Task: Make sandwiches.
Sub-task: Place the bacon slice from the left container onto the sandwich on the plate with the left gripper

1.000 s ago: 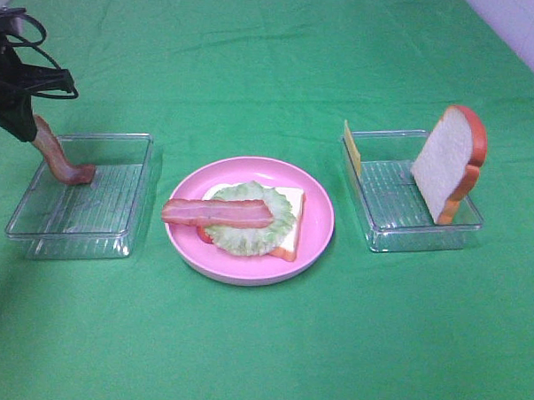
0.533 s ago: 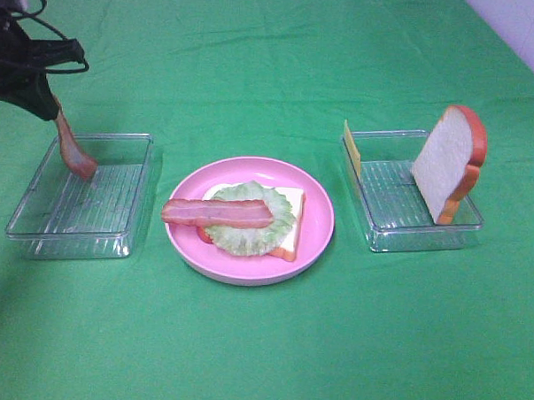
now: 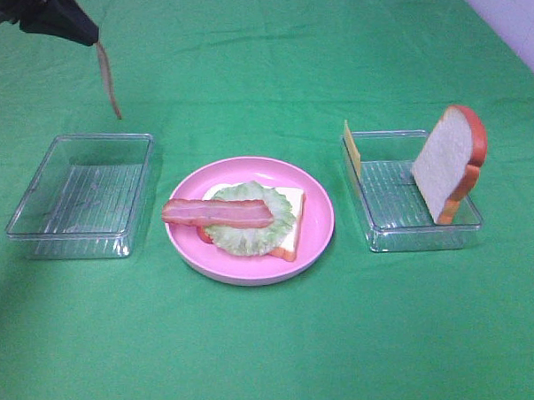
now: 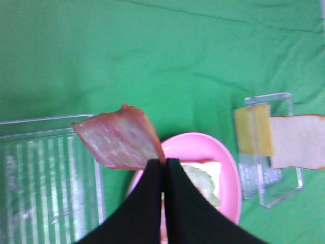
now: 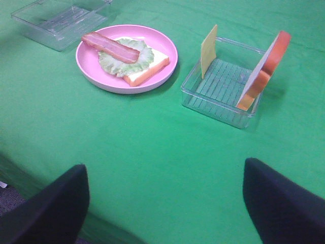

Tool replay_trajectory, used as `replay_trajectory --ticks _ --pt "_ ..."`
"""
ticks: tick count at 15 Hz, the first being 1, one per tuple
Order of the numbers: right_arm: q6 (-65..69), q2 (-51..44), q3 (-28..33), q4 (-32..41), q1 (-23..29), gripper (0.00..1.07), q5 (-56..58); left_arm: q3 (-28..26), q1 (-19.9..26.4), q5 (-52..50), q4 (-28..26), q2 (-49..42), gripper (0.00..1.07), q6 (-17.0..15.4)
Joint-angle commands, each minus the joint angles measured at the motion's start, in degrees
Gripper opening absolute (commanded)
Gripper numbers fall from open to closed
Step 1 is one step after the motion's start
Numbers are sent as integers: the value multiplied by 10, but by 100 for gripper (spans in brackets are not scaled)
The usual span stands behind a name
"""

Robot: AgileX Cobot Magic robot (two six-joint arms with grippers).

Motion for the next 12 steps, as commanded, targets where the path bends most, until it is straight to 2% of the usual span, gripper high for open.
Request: replay_trajectory --ticks 1,3,5,7,10,12 --pt "2 -9 2 -4 1 79 -5 -2 -23 7 -99 -3 0 58" --pt "2 -9 2 -4 1 79 -5 -2 -80 10 -117 17 0 60" --pt "2 -9 2 -4 1 79 -5 -2 -129 7 -176 53 0 68" --pt "2 -9 2 -4 1 79 -5 -2 -171 7 -238 87 0 117" --pt "3 -9 2 -4 1 79 -5 -2 -206 9 -276 124 0 140" --pt "3 -9 2 -4 1 79 -5 -2 -227 11 -266 150 0 142"
